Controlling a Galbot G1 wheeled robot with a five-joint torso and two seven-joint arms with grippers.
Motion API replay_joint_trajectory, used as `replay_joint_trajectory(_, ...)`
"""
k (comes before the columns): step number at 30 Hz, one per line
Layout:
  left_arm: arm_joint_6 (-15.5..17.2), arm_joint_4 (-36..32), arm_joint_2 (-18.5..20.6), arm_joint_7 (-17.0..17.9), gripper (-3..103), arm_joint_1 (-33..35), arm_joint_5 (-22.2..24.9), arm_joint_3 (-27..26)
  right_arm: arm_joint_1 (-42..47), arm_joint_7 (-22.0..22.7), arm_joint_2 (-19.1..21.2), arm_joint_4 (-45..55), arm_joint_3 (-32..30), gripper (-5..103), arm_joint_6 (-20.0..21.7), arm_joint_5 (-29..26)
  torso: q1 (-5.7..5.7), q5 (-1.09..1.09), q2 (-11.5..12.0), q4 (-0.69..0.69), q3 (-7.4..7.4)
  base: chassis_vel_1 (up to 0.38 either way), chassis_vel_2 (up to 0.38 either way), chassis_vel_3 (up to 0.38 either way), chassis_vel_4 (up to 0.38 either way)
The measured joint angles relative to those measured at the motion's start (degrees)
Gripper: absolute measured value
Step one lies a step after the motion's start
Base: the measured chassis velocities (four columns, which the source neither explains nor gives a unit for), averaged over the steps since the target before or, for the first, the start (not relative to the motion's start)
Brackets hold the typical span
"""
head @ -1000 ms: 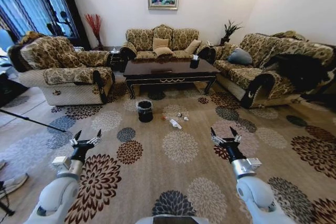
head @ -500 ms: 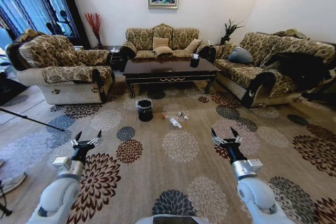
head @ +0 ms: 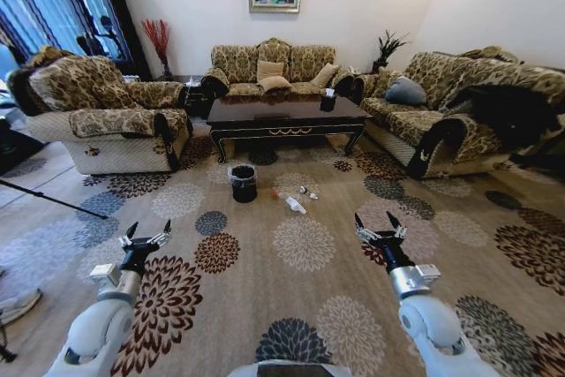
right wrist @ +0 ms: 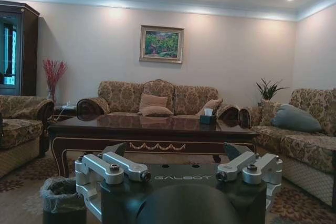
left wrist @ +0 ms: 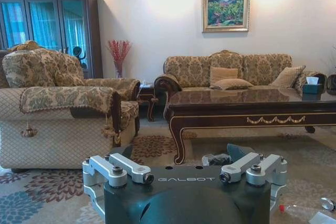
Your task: Move to the front of the table and pick up the trash from the floor, then place it into the trash bin.
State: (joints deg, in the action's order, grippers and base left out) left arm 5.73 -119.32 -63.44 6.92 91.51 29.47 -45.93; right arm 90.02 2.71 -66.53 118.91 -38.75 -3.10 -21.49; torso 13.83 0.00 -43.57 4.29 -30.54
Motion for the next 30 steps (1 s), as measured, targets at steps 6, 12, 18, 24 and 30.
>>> replay_joint_trajectory(6,0.13,-0.16,-0.06,0.17,100,0.09,-0.53,-0.04,0.56,-0.11,-0.88,0.33,0.15,100,-0.25,0.76,-0.69,-0.01,1.6,0.0,0.9,0.0,0.0,0.0,0.0)
replay_joint_trajectory(12,0.24,-0.79,0.16,0.2,100,0.5,0.04,-0.96,0.82,-0.11,-0.96,0.62,0.34,100,-0.28,1.31,-1.25,0.0,2.96,0.0,1.67,0.0,0.0,0.0,0.0)
replay_joint_trajectory(18,0.26,-1.22,-0.12,0.57,100,0.78,0.2,-1.14,1.27,-0.06,-1.47,0.99,0.52,100,-0.31,1.81,-1.96,0.0,4.61,0.0,2.62,0.0,0.0,0.0,0.0)
replay_joint_trajectory(24,0.85,-1.71,-0.13,1.0,100,0.66,0.27,-0.77,1.31,0.18,-2.04,1.9,0.85,100,-0.05,1.81,-2.59,-0.01,6.16,0.0,3.56,0.0,0.0,0.0,0.0)
replay_joint_trajectory(30,1.3,-2.1,-0.05,1.27,100,0.4,0.68,-0.7,1.87,1.51,-2.15,4.17,0.9,100,2.04,-3.46,-3.2,-0.01,7.63,0.0,4.41,0.0,0.0,0.0,0.0)
